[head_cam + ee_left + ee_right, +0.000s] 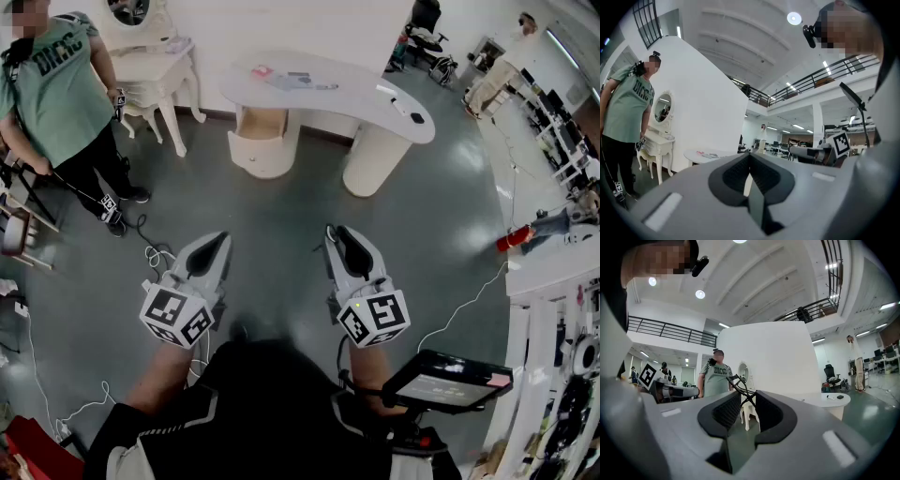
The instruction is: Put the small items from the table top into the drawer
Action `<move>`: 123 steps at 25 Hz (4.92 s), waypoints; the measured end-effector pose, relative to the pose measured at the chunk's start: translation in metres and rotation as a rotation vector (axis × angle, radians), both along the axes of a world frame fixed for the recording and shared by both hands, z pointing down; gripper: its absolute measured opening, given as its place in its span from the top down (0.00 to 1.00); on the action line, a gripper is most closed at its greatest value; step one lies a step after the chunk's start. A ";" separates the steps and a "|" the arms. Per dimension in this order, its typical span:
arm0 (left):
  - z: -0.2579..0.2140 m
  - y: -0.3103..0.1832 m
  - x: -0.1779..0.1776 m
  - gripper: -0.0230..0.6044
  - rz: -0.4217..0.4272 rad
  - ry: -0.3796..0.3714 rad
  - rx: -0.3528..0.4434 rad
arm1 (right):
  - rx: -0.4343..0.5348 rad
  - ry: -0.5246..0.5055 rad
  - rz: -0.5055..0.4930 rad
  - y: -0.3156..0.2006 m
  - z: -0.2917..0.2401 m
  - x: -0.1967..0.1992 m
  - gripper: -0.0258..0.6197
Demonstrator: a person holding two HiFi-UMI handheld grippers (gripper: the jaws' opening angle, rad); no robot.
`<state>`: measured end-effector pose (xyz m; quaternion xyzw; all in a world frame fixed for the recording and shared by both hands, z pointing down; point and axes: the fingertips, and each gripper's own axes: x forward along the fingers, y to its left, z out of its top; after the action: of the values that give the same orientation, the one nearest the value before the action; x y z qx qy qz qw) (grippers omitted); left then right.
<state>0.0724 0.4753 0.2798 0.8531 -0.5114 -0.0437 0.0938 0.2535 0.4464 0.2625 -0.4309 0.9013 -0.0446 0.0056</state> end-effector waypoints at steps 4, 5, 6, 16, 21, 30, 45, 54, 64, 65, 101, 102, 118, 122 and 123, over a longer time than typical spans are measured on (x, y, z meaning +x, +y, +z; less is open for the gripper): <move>0.000 -0.003 0.000 0.96 0.014 -0.017 0.004 | -0.009 -0.003 0.003 -0.003 0.003 -0.003 0.81; 0.001 -0.003 0.000 0.96 0.017 -0.018 0.004 | -0.009 -0.002 0.002 -0.003 0.003 -0.004 0.81; 0.001 -0.003 -0.001 0.96 0.019 -0.021 0.005 | -0.008 -0.001 0.000 -0.003 0.003 -0.006 0.81; 0.006 -0.012 -0.018 0.96 0.015 -0.028 -0.002 | -0.012 -0.024 0.006 -0.014 0.007 -0.021 0.80; 0.007 -0.020 -0.034 0.96 0.024 -0.026 0.003 | -0.006 -0.033 0.024 -0.023 0.005 -0.036 0.80; 0.010 -0.049 -0.069 0.96 0.086 -0.003 0.000 | -0.038 -0.038 0.064 -0.045 0.007 -0.072 0.80; 0.020 -0.129 -0.084 0.96 0.075 -0.037 0.022 | -0.048 -0.044 0.039 -0.128 0.023 -0.091 0.80; 0.006 -0.210 -0.069 0.96 0.016 -0.068 0.022 | -0.061 -0.075 0.012 -0.217 0.019 -0.071 0.80; 0.011 -0.307 -0.051 0.96 -0.065 -0.086 -0.019 | -0.097 -0.102 -0.046 -0.311 0.025 -0.051 0.80; 0.011 -0.315 -0.050 0.96 -0.074 -0.084 -0.021 | -0.104 -0.104 -0.051 -0.320 0.027 -0.049 0.80; 0.052 -0.534 -0.194 0.96 0.112 -0.061 -0.067 | -0.234 -0.061 0.158 -0.528 0.076 -0.195 0.80; 0.055 -0.538 -0.199 0.96 0.119 -0.062 -0.070 | -0.243 -0.059 0.163 -0.532 0.079 -0.200 0.80; 0.127 -0.630 -0.196 0.96 0.136 -0.079 -0.197 | -0.450 0.001 0.155 -0.618 0.181 -0.213 0.80; 0.144 -0.657 -0.188 0.96 0.142 -0.077 -0.236 | -0.496 0.025 0.151 -0.640 0.207 -0.207 0.80; 0.150 -0.663 -0.186 0.96 0.150 -0.081 -0.242 | -0.510 0.034 0.147 -0.644 0.215 -0.206 0.80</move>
<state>-0.1133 -0.1877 0.4295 0.8723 -0.4513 0.0598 0.1785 0.0473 -0.1981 0.4774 -0.4832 0.8273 -0.2623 -0.1151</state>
